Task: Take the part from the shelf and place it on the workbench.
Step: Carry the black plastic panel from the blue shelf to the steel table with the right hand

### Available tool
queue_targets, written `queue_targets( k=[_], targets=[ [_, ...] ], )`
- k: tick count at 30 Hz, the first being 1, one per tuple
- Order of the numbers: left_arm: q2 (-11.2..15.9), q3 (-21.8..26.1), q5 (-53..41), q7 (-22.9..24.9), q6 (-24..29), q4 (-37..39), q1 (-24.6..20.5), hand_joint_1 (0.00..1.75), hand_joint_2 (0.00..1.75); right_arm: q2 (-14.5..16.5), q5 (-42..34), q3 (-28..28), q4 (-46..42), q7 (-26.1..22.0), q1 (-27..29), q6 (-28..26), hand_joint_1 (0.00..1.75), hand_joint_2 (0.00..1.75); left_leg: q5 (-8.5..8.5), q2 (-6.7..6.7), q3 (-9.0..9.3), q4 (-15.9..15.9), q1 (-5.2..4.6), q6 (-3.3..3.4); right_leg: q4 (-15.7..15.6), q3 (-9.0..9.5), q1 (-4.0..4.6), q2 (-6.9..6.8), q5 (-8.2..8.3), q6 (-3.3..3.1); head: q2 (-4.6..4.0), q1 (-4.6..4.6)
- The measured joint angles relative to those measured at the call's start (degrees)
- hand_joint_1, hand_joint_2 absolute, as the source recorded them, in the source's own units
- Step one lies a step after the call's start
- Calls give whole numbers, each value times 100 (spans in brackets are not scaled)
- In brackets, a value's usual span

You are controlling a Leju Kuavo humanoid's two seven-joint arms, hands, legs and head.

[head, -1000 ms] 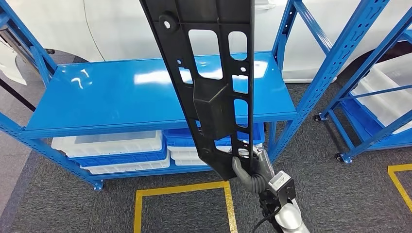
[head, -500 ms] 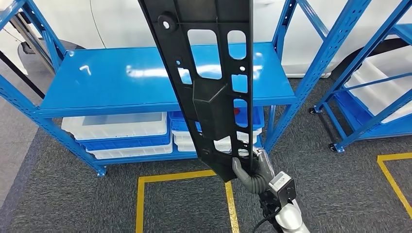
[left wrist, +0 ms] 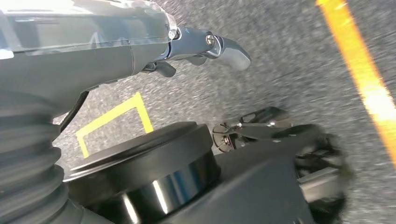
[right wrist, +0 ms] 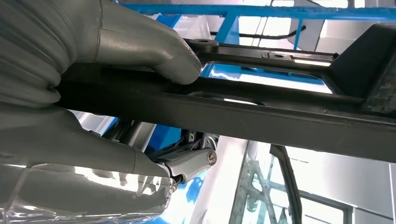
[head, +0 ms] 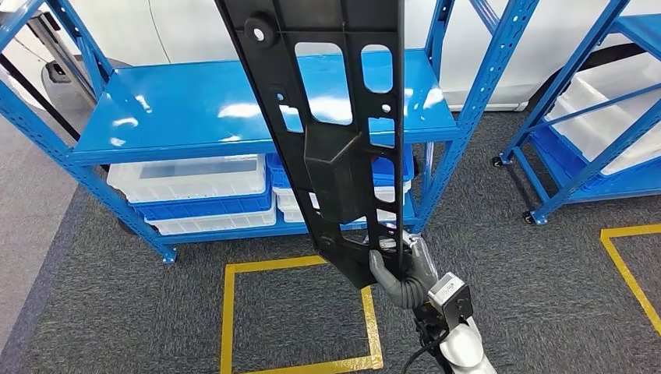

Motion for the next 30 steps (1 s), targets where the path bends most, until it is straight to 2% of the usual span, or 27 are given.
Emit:
queue_targets(
  k=[1, 2, 3, 4, 5, 6, 7, 8, 9, 10, 11, 12, 13, 14, 15, 17, 18, 19, 21, 22, 23, 25, 26, 27, 28, 29, 30],
  targets=[
    [0, 1, -1, 0, 2, 0, 1, 0, 175, 4, 4, -1, -3, 0, -2, 7, 175, 175, -56, -7, 332, -472, -6, 24, 16, -49, 4, 1, 51, 33, 0, 1],
    [-2, 1, -5, -7, 3, 1, 2, 0, 175, 7, 8, -4, -5, 0, -5, 14, 175, 175, -149, -13, 563, -837, -18, 51, 18, -75, 6, -1, 106, 69, -1, 1],
    [-6, 0, -14, -20, 2, 1, 5, 0, 175, 10, 12, -8, -7, 0, -7, 19, 175, 175, -235, -18, 690, -1071, -36, 83, 10, -89, 5, -5, 164, 108, -1, 1],
    [-10, 0, -23, -35, 2, 1, 11, 0, 175, 13, 14, -13, -7, 0, -7, 24, 175, 175, -237, -19, 696, -1151, -47, 119, -8, -93, 4, -10, 225, 148, -1, 2],
    [-15, 0, -32, -51, 0, 2, 21, 0, 175, 14, 16, -18, -7, 0, -2, 30, 175, 175, -184, -7, 647, -1147, -44, 160, -17, -104, -6, -9, 253, 185, -1, 2],
    [-17, 0, -37, -62, -1, 1, 28, 0, 175, 14, 20, -23, -7, 0, 5, 35, 175, 175, -122, 8, 599, -1153, -41, 212, 25, -139, -13, -4, 179, 216, -1, 2],
    [-19, 1, -38, -68, -2, 1, 33, 0, 175, 14, 24, -30, -6, 0, 13, 39, 175, 175, -49, 25, 536, -1163, -35, 261, 166, -200, -20, 1, -11, 240, -1, 2],
    [-21, 1, -40, -73, -2, 1, 34, 0, 175, 14, 28, -37, -5, 0, 17, 41, 175, 175, 28, 41, 459, -1167, -35, 301, 429, -290, -31, 7, -303, 257, 0, 2],
    [-21, 1, -41, -77, -2, 0, 33, 0, 175, 14, 31, -42, -5, 0, 20, 41, 175, 175, 100, 46, 370, -1164, -49, 329, 795, -396, -34, 10, -623, 271, 0, 2],
    [-22, 1, -42, -80, -2, 1, 34, 0, 175, 14, 33, -46, -5, 0, 21, 41, 175, 175, 168, 48, 277, -1159, -63, 340, 1195, -489, -37, 12, -854, 283, 0, 2],
    [-23, 1, -43, -80, -2, 1, 37, 0, 175, 14, 34, -50, -5, 0, 25, 42, 175, 175, 232, 52, 181, -1153, -77, 343, 1534, -544, -37, 13, -926, 291, 0, 2],
    [-25, 1, -43, -80, -2, 1, 41, 0, 175, 14, 33, -54, -5, 1, 30, 46, 175, 175, 290, 69, 86, -1142, -90, 345, 1731, -533, -36, 13, -842, 292, -1, 2],
    [-26, 1, -43, -80, -1, 1, 45, 0, 175, 14, 27, -60, -5, 1, 35, 59, 175, 175, 340, 90, -5, -1125, -99, 342, 1743, -436, -34, 7, -653, 284, -1, 2],
    [-26, 1, -45, -80, 2, 1, 49, 0, 175, 14, 10, -66, -5, 2, 39, 84, 175, 175, 384, 118, -89, -1100, -106, 336, 1537, -224, -27, -27, -463, 266, -1, 2],
    [-27, 1, -48, -84, 5, 1, 52, 0, 175, 14, -16, -74, -7, 2, 39, 116, 175, 175, 419, 149, -154, -1067, -113, 324, 1169, 73, -8, -111, -389, 239, -1, 2],
    [-34, 0, -56, -93, 13, 2, 59, 0, 175, 15, -90, -87, -21, 3, 27, 191, 175, 175, 467, 210, -231, -999, -127, 278, 322, 660, 53, -291, -542, 157, -1, 1],
    [-38, 0, -58, -97, 14, 1, 61, 0, 175, 16, -124, -94, -30, 3, 22, 222, 175, 175, 490, 254, -244, -981, -129, 249, 66, 809, 81, -330, -652, 110, -1, 1],
    [-40, 0, -61, -98, 15, 1, 62, 0, 175, 16, -153, -103, -38, 3, 24, 245, 175, 175, 513, 305, -249, -974, -126, 217, -63, 857, 98, -307, -695, 62, -1, 1],
    [-40, 1, -71, -98, 17, 0, 61, 0, 175, 16, -195, -128, -46, 2, 44, 270, 175, 175, 484, 327, -278, -928, -110, 141, -110, 817, 79, -214, -626, -33, -1, 2],
    [-41, 1, -78, -98, 16, 0, 62, 0, 175, 19, -207, -137, -51, 3, 55, 273, 175, 175, 361, 270, -329, -797, -101, 103, -124, 788, 64, -169, -578, -75, -1, 1],
    [-41, 1, -86, -101, 13, 0, 63, 0, 175, 22, -216, -144, -61, 3, 68, 273, 175, 175, 163, 186, -419, -551, -89, 67, -134, 752, 50, -128, -530, -105, -1, 1],
    [-41, -2, -108, -103, -8, 0, 56, 0, 175, 35, -228, -161, -109, 5, 118, 265, 175, 175, -305, 60, -661, 197, -64, 16, -123, 656, 48, -37, -457, -125, -1, 0],
    [-40, -5, -127, -102, -22, 0, 48, 0, 175, 41, -232, -178, -146, 8, 163, 253, 175, 175, -442, 43, -737, 507, -55, 1, -111, 611, 47, 11, -427, -120, -1, 0],
    [-41, -11, -153, -93, -37, 0, 41, 0, 175, 47, -235, -203, -195, 11, 218, 237, 175, 175, -471, 38, -729, 646, -48, -7, -96, 571, 46, 65, -403, -112, -1, 0],
    [-42, -20, -184, -78, -46, 0, 39, 0, 175, 53, -236, -237, -260, 16, 286, 214, 175, 175, -390, 33, -608, 556, -41, -7, -78, 540, 43, 124, -386, -100, -1, 0],
    [-42, -31, -211, -60, -52, 0, 47, 0, 175, 60, -233, -274, -339, 19, 361, 188, 175, 175, -234, 8, -395, 255, -32, 1, -60, 521, 40, 182, -376, -89, -1, 0],
    [-42, -43, -231, -42, -56, 0, 62, 0, 175, 67, -230, -315, -431, 20, 440, 168, 175, 175, -83, -71, -145, -153, -21, 19, -44, 506, 37, 238, -370, -78, -1, 1]
  ],
)
